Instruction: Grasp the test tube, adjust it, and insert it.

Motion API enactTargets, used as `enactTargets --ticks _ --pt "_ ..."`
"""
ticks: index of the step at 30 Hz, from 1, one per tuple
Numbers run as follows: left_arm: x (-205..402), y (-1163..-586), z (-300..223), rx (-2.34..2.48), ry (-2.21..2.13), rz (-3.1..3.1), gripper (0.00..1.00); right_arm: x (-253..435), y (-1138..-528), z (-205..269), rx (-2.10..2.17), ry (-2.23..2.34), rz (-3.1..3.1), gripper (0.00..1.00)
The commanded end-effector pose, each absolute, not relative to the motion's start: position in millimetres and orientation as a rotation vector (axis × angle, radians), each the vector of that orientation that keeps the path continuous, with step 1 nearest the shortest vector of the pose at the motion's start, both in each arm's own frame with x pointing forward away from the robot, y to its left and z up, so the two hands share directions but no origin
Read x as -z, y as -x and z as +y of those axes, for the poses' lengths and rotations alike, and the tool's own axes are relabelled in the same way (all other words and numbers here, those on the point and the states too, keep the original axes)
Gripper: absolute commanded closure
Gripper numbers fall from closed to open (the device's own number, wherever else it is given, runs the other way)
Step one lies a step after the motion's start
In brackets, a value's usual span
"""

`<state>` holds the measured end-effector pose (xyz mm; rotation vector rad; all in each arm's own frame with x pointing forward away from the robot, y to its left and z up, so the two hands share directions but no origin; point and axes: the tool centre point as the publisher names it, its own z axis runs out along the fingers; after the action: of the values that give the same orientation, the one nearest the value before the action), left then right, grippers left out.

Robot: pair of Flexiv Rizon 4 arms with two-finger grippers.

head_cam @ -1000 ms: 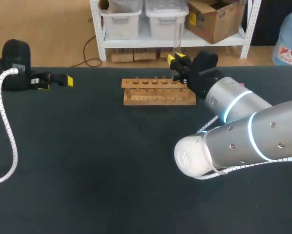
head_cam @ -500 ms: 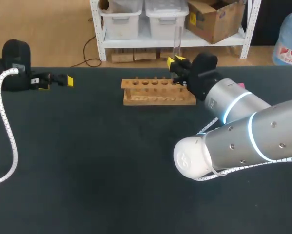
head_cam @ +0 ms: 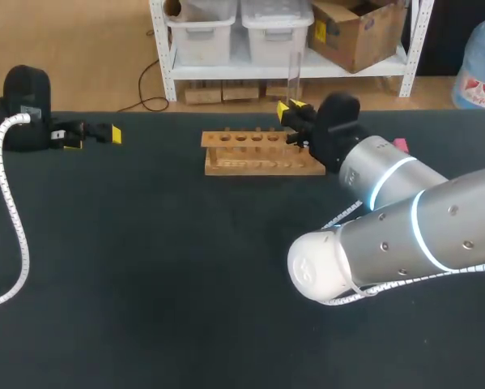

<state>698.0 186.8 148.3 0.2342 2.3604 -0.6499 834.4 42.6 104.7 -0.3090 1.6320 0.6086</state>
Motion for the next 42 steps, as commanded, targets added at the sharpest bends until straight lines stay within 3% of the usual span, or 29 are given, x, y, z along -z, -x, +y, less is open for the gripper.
enactTargets --ticks 1,42 --pt "-149 -698 186 0.648 -0.233 2.362 0.00 -100 -831 44 -0.611 0.303 1.637 1.00" --pt "-149 -698 186 0.648 -0.233 2.362 0.00 -66 -824 46 -0.640 0.257 1.689 1.00"
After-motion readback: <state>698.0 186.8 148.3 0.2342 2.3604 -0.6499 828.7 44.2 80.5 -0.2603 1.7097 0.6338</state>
